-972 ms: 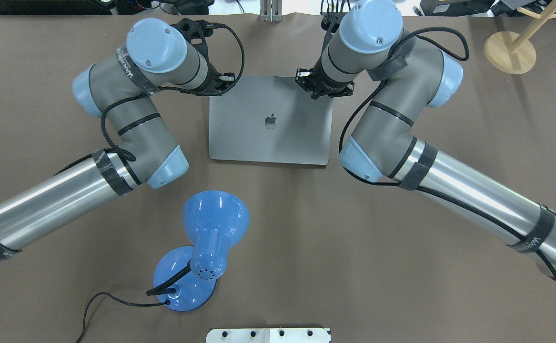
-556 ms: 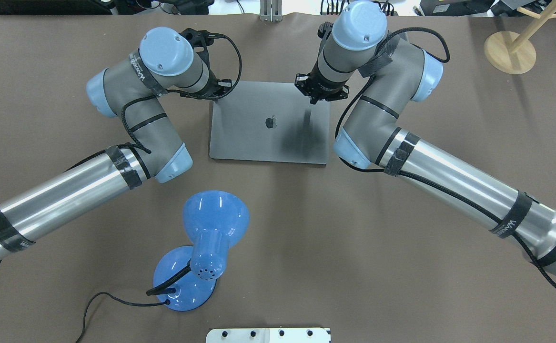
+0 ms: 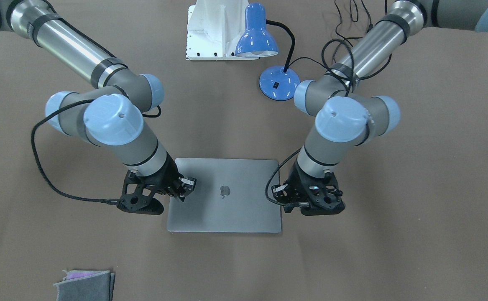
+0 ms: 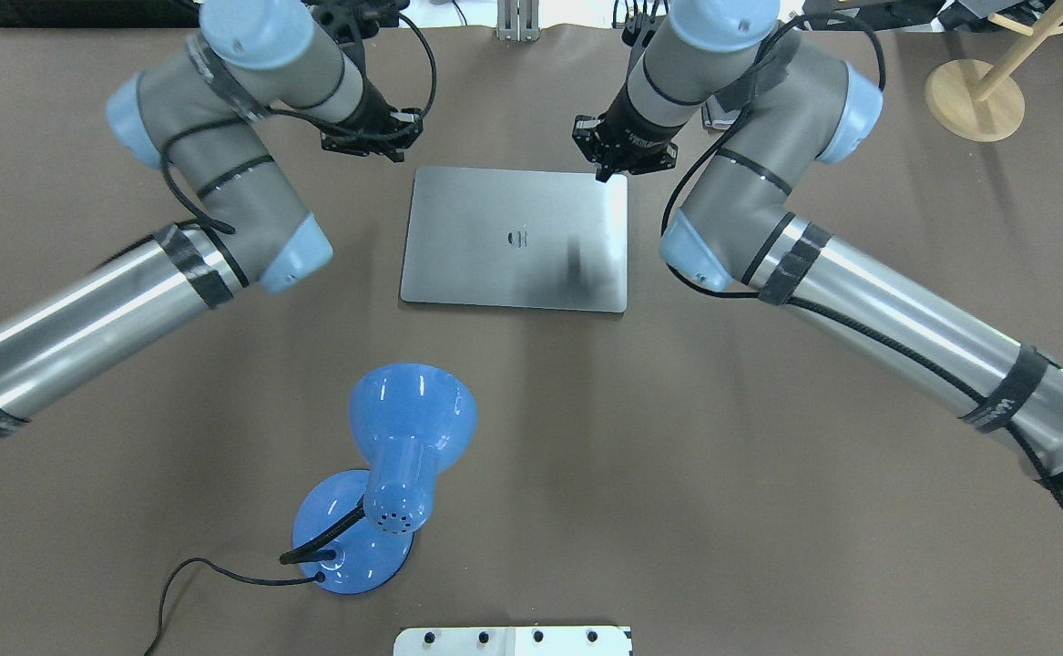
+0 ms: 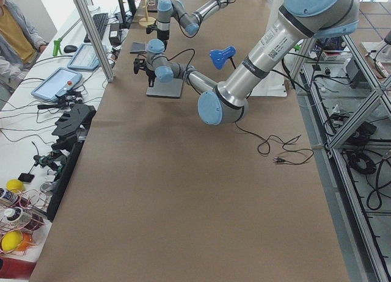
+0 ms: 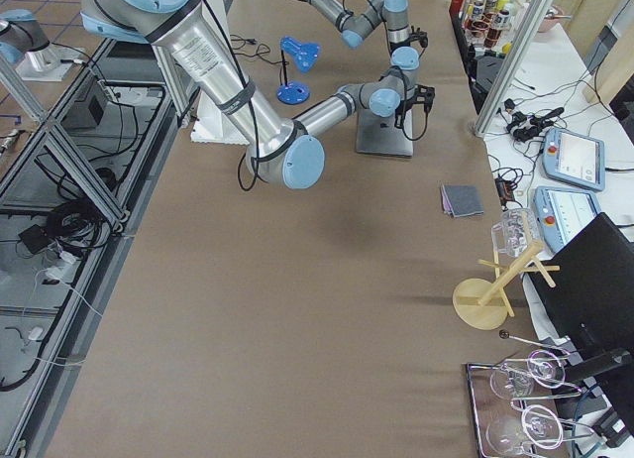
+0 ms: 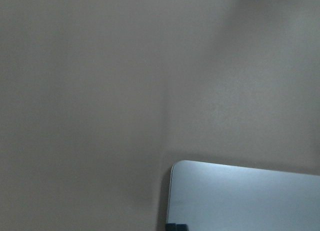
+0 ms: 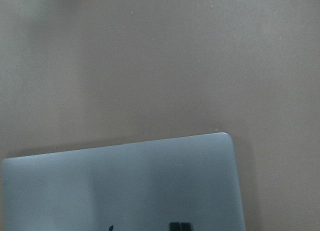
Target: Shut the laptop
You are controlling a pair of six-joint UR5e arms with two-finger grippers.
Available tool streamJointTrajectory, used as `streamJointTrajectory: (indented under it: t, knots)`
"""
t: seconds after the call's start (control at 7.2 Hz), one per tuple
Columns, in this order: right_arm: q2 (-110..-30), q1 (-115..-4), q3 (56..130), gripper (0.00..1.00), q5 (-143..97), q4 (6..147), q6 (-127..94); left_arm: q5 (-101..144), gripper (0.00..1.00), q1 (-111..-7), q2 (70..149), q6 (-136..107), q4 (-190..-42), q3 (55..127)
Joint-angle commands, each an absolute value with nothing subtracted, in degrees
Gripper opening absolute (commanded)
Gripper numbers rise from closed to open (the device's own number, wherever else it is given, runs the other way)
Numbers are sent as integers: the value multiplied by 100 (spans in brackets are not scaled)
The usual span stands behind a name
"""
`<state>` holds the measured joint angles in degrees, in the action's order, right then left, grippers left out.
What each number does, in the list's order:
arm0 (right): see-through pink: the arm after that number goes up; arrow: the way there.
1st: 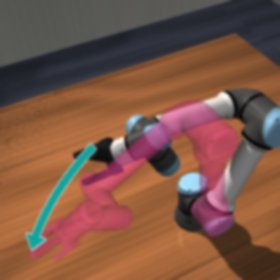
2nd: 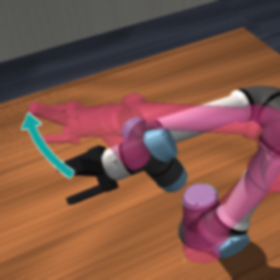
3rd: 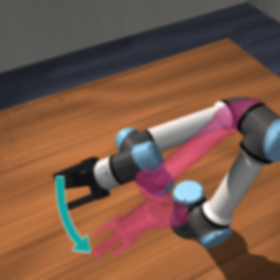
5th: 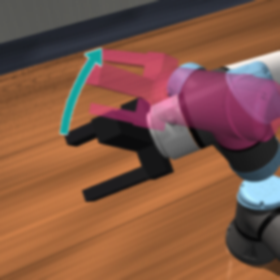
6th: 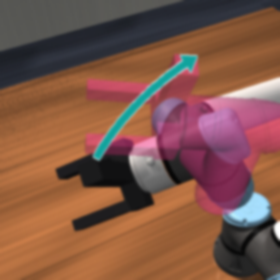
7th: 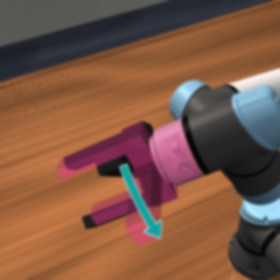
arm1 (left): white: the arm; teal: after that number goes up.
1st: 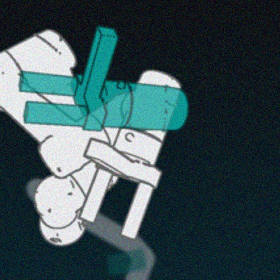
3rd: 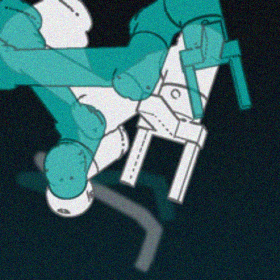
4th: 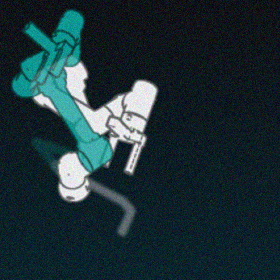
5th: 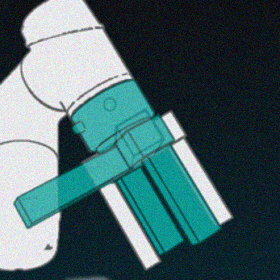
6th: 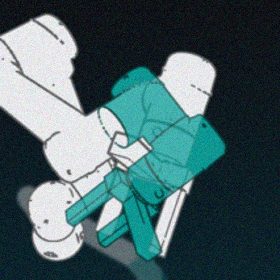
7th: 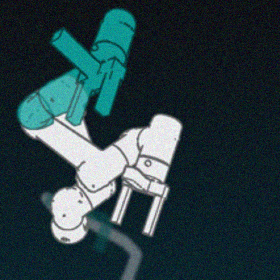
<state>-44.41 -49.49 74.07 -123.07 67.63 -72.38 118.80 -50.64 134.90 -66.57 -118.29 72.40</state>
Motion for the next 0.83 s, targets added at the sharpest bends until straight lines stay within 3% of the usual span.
streamJointTrajectory:
  t: [0.0, 0.14, 0.28, 0.42, 0.56, 0.69]
  knots:
    - [-5592, -6277, 8442, 0, -13626, 6776, -6623, 13023, 0, -6156, 12041, -6261, -11244, 9331]
    - [-6530, -6850, 9073, 7, -13954, 6776, -5922, 13304, 48, -6631, 11058, -5283, -10850, 10195]
    - [-7296, -7212, 9366, 99, -13957, 6768, -5106, 13333, 67, -6992, 10308, -4299, -10680, 10604]
    - [-7991, -7633, 9395, 100, -13983, 6776, -3862, 13368, 97, -7396, 9622, -3262, -10653, 10704]
    - [-8555, -7951, 9352, 100, -13922, 6820, -2632, 13438, 98, -7844, 9050, -2016, -10626, 10635]
    - [-8830, -8250, 9325, 100, -13696, 7386, -1201, 13430, 98, -8292, 8948, -1099, -9939, 10600]
